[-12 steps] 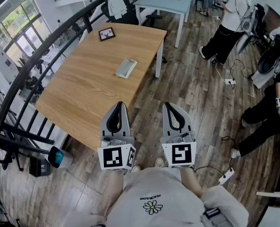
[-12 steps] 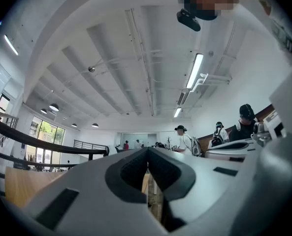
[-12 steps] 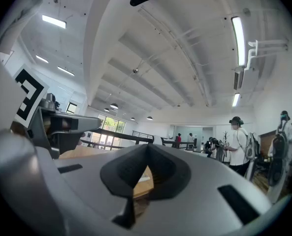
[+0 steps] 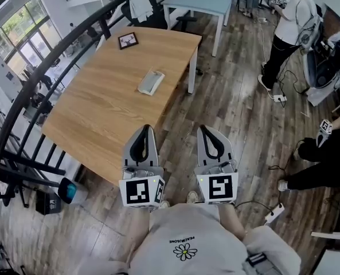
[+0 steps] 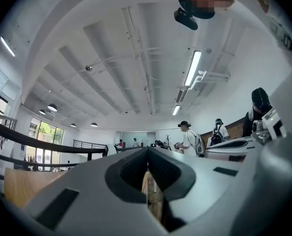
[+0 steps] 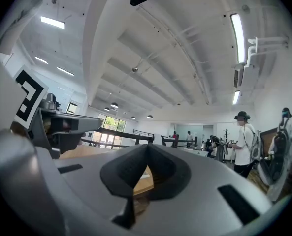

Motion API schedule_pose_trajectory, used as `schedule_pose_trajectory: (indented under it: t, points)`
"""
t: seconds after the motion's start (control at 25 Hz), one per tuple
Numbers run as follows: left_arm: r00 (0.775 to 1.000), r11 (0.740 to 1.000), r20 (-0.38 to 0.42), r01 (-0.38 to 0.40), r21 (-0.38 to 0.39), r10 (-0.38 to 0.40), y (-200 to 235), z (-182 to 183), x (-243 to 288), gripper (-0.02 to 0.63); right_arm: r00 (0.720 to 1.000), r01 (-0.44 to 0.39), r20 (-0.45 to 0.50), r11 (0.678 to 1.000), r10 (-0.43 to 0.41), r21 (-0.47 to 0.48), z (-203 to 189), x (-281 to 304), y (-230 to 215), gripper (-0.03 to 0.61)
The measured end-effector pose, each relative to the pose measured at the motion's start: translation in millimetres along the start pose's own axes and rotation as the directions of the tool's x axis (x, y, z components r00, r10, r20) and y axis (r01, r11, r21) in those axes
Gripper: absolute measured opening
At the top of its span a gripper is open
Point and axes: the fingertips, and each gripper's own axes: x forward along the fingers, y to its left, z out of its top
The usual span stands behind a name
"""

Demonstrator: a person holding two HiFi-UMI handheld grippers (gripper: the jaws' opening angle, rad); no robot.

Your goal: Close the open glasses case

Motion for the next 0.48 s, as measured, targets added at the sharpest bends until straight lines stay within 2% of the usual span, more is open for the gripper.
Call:
schedule_pose_trajectory:
  t: [0.24,0.48]
  points:
    - [1.000,1.000,-0.024,-0.001,-0.031,0.000,-16.9,-11.6,10.8,0.017,0.997,-0.030,0.073,1.000,0.030,0.001,6.7,-7.0,-9.1,0.006]
    - [1.000,1.000,-0.022,0.012,-0.021,-0.012,-48.9,-24.3,28.3,0.017,0.996,-0.078,0.050,0.997,0.078,-0.012,-20.1,-12.1,-26.2,0.006]
